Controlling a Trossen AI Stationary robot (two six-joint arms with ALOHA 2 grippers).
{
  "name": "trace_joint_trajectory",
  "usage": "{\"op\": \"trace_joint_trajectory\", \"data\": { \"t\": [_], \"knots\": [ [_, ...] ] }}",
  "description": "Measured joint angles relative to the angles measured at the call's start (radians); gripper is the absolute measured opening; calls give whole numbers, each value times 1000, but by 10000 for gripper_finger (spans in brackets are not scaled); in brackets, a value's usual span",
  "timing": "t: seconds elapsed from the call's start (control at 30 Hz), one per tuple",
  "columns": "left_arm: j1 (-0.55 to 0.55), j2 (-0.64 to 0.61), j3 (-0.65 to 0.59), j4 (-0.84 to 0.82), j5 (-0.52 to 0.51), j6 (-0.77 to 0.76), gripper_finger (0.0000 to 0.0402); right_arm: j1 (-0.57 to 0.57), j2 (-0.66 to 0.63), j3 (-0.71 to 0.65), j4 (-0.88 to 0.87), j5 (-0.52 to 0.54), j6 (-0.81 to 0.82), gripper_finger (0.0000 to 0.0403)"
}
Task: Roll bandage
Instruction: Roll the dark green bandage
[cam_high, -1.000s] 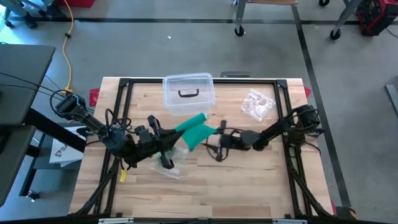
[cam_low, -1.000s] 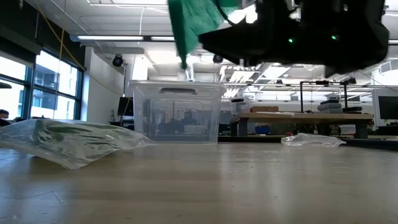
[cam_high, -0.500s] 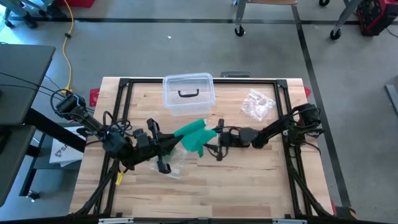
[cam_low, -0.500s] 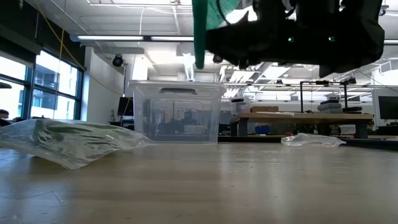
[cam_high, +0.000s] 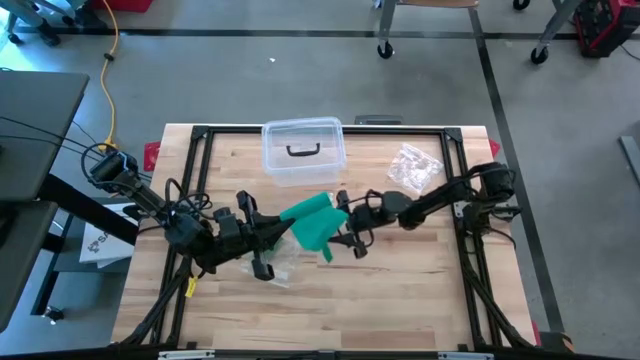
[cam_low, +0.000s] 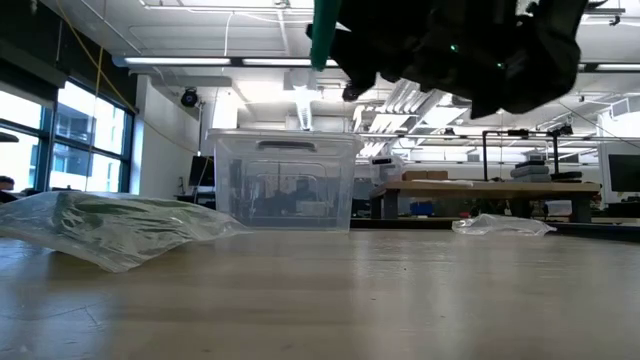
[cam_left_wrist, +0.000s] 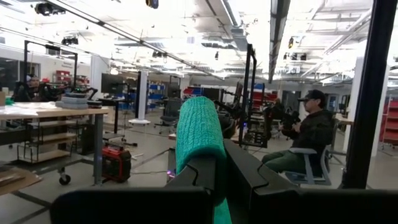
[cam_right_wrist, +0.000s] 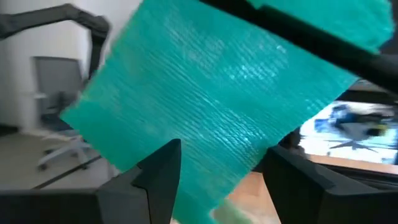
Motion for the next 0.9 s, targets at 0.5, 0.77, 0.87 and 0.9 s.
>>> {"op": "trace_joint_trajectory", "data": {
  "t": [0.5,0.77,0.87,0.9],
  "knots": [
    [-12,0,0,0,0,1,9,-11,0,91,-53,-177,96,18],
    [-57,0,0,0,-3,-34,9,-5,-6,0,-49,289,140,2],
    [-95,0,0,-1,-21,-36,9,-9,-32,-90,2,530,113,1],
    [-107,0,0,-1,-38,-35,9,-8,-45,-119,31,597,101,1]
  ]
}}
